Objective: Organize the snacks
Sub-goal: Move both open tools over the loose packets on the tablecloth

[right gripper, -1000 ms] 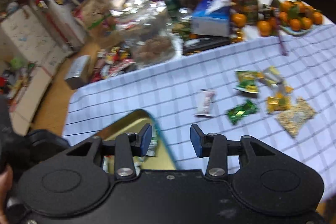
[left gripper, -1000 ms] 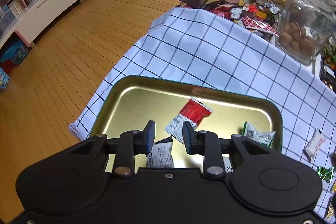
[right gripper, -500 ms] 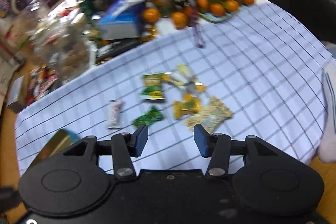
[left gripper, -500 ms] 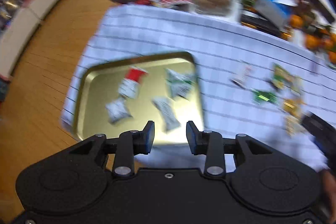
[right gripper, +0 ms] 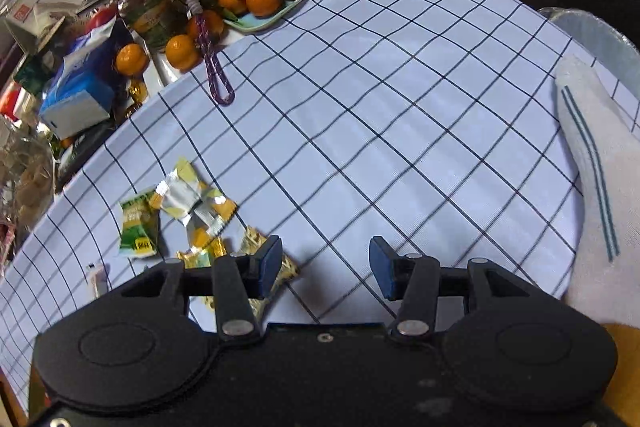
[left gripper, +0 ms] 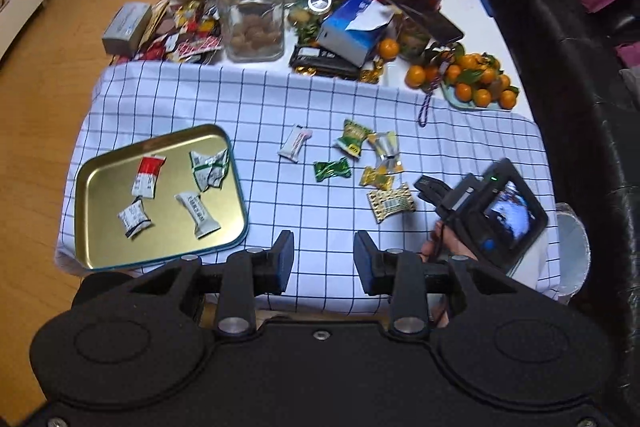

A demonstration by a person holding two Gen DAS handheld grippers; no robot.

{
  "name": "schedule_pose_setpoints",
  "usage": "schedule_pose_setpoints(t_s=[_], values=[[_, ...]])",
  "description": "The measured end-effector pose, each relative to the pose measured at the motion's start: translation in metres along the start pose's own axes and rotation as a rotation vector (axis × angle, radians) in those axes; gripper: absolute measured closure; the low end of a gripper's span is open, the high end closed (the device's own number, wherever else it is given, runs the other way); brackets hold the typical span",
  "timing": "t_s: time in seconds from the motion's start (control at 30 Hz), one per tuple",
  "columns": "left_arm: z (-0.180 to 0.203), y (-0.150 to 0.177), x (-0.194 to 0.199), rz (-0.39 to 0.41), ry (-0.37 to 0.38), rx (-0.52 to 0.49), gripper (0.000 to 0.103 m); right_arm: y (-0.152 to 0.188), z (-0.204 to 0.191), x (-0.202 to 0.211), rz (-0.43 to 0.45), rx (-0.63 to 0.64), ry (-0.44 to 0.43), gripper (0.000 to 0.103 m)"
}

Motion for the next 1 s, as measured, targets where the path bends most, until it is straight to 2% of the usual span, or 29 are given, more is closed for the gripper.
schedule_pose_setpoints(t_s=[0.13, 0.33, 0.43, 0.53, 0.83, 1.0], values=[[0.009, -0.002, 0.008, 0.052, -0.011, -0.023, 0.058, -0.011, -0.021, -0.007, 0.012, 0.067, -0.026, 0.052], [0.012, -0.005, 0.014, 0.085, 0.025, -0.031, 0.058, -0.014, -0.05, -0.013, 0.013, 0.157, -0.058, 0.052], [0.009, -0.005, 0.012, 0.077, 0.068, -0.021, 0.058, -0.01, -0.068, -0.019, -0.007, 0.206, -0.088, 0.052], [0.003, -0.006, 0.011, 0.079, 0.116, 0.032, 0.059, -0.006, -0.093, -0.022, -0.013, 0.269, -0.11, 0.052], [0.001, -0.015, 0.006, 0.093, 0.085, 0.04, 0.059, 0.008, -0.189, -0.022, -0.01, 0.453, -0.229, 0.052], [-0.008, -0.016, 0.013, 0.122, 0.096, 0.049, 0.059, 0.029, -0.232, -0.035, -0.028, 0.56, -0.247, 0.052]])
Point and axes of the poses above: each gripper's, at about its wrist camera, not at the fingertips, and x roughly against the way its jaws point, z to its right, y to its underside, the point moved 5 cm from there along -x, roughly the way its jaws point, and after that the axes turned 2 degrees about y, right-handed, at the moved point
